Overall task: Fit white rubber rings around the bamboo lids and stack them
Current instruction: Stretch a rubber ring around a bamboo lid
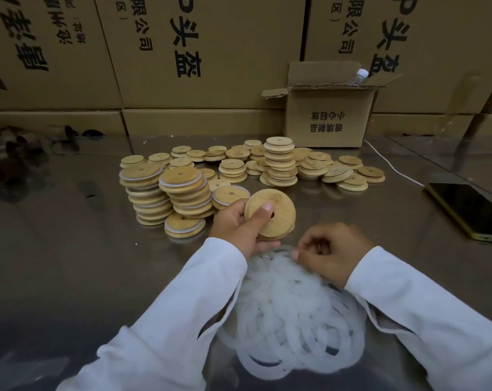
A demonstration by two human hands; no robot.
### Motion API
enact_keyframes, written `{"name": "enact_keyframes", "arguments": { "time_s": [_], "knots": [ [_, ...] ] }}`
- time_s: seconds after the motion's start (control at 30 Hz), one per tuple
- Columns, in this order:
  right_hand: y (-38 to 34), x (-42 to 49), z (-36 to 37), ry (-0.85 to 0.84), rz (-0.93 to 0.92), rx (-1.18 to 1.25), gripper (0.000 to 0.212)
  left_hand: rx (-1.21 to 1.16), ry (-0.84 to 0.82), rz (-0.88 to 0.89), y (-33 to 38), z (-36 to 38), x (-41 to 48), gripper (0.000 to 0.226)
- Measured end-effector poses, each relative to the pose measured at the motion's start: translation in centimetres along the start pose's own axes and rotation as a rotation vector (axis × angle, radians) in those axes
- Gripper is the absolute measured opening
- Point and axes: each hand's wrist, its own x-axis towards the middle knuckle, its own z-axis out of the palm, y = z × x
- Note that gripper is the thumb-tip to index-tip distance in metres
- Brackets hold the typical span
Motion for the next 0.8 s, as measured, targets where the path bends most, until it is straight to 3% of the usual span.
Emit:
{"name": "enact_keyframes", "arguments": {
  "time_s": [0.13, 0.37, 0.53, 0.63, 0.8],
  "knots": [
    [0.0, 0.0, 0.1, -0.046, -0.116, 0.068, 0.016, 0.008, -0.017, 0.015, -0.1, 0.0, 0.0, 0.003],
    [-0.5, 0.0, 0.3, -0.009, -0.102, 0.268, 0.022, -0.014, -0.021, 0.105, -0.1, -0.1, -0.1, 0.007],
    [-1.5, -0.5, -1.1, 0.025, -0.204, 0.621, 0.014, -0.014, -0.038, 0.079, -0.2, -0.4, 0.1, 0.009],
    [-1.9, -0.4, -1.1, 0.143, -0.205, 0.824, 0.007, 0.013, -0.075, -0.008, -0.1, -0.3, -0.1, 0.013],
    [-1.9, 0.3, -0.3, 0.344, -0.029, 0.908, 0.013, -0.105, -0.088, -0.2, 0.7, 0.4, -0.4, 0.021]
  ]
}}
